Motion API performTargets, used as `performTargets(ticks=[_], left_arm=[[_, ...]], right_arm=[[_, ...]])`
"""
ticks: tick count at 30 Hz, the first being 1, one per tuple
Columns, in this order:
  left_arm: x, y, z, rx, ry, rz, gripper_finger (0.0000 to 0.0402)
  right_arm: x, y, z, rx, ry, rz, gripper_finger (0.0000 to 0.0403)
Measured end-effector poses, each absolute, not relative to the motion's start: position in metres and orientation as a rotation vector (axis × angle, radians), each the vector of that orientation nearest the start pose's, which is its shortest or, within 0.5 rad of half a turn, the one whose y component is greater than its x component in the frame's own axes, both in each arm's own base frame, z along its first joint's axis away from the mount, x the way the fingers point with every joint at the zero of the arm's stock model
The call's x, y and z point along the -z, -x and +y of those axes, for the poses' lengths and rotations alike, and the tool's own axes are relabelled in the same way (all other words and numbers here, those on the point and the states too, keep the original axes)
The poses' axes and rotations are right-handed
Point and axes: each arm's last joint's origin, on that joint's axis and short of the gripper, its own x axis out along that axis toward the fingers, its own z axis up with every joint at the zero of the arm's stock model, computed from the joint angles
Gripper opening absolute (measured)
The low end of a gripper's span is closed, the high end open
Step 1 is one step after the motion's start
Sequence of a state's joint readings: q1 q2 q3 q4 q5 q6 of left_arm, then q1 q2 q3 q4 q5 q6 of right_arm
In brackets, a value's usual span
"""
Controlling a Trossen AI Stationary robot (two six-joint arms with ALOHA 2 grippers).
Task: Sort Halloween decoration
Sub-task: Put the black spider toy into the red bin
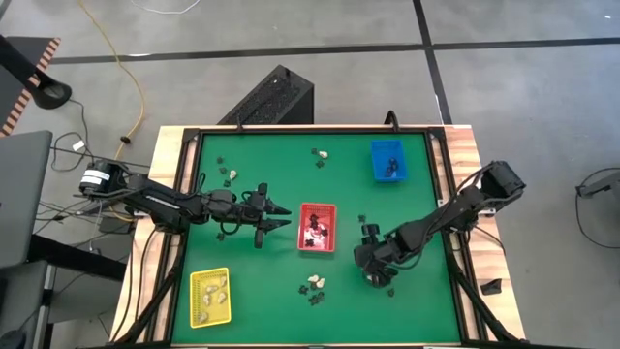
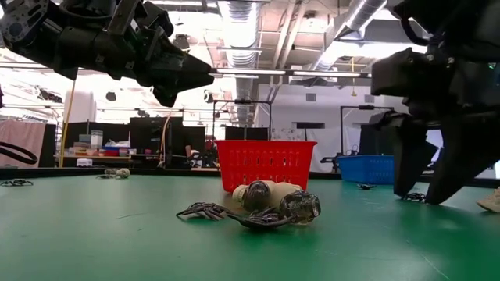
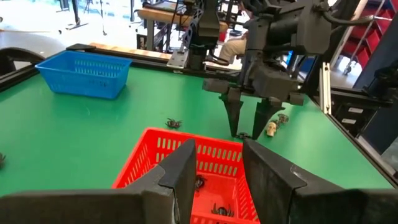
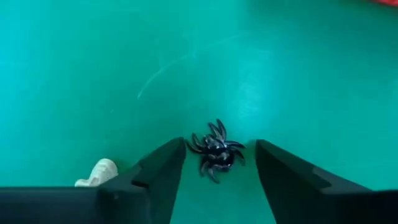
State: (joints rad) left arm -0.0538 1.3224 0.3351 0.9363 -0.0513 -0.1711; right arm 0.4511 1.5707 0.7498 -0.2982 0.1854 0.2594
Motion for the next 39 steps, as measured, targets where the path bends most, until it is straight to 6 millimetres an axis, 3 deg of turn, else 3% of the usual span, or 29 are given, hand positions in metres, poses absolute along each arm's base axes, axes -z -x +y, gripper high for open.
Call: performTargets(ticks=[4, 10, 25, 39], left_arm=[[-0.183, -0.236, -0.011, -0.002, 0.170, 0.051, 0.0119], [-0.183, -0.236, -0.011, -0.003, 0.169, 0.053, 0.0119], [-0.183, -0.236, -0.011, -0.003, 0.169, 0.054, 0.0119], [-0.183, -0.236, -0.011, -0.002, 0.169, 0.054, 0.0119]], right_arm=[[-0.140, -0.248, 0.115, -0.095, 0.126, 1.090, 0.0254], [-0.140, -0.248, 0.114, -0.097, 0.126, 1.093, 0.0243], [-0.143, -0.246, 0.113, -0.101, 0.126, 1.095, 0.0134], [-0.186, -0.240, 0.103, -0.107, 0.047, 0.923, 0.0128]])
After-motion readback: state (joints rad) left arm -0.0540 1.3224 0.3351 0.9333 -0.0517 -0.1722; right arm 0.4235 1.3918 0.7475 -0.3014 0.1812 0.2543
